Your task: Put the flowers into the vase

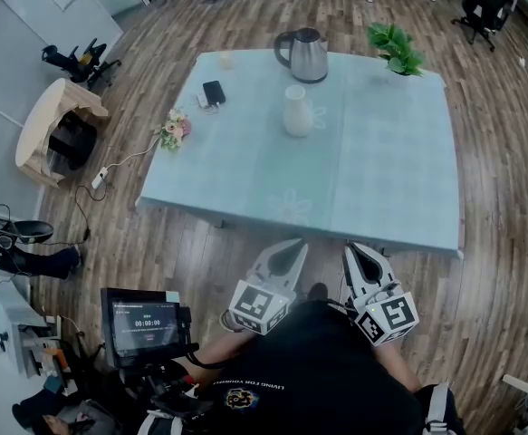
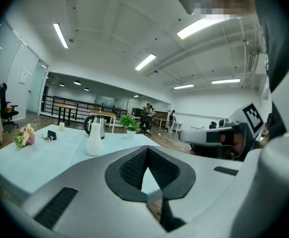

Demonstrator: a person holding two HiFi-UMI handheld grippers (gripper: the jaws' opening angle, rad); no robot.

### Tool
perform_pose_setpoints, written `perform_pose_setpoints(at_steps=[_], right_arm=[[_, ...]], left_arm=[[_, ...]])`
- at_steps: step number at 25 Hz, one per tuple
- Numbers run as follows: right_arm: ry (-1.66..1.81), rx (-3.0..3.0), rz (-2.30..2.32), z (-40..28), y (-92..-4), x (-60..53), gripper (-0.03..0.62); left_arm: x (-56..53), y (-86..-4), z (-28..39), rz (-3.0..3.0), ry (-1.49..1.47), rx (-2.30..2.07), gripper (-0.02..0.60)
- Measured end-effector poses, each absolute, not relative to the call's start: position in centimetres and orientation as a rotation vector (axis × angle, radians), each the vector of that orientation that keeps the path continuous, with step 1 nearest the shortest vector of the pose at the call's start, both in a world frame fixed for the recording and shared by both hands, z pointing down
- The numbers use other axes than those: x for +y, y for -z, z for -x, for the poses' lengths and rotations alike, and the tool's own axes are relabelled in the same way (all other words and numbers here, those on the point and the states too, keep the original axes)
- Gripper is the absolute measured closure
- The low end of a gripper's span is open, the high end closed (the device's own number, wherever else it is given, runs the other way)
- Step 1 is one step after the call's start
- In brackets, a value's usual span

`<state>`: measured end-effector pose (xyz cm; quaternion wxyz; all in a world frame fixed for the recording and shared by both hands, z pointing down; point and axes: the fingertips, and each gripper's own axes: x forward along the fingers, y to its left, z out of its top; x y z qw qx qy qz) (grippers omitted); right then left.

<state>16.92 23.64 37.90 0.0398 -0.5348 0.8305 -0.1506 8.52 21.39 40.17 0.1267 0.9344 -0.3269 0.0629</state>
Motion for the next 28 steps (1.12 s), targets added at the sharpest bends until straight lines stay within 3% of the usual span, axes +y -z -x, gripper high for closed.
perform_pose_setpoints(at_steps=[28], right_arm=[[0.497, 2.516, 1.628, -18.6, -38.2, 25.4, 0.574]], left_arm=[[22.9, -39.9, -10.2, -2.734, -0.213, -0.939, 0.574]])
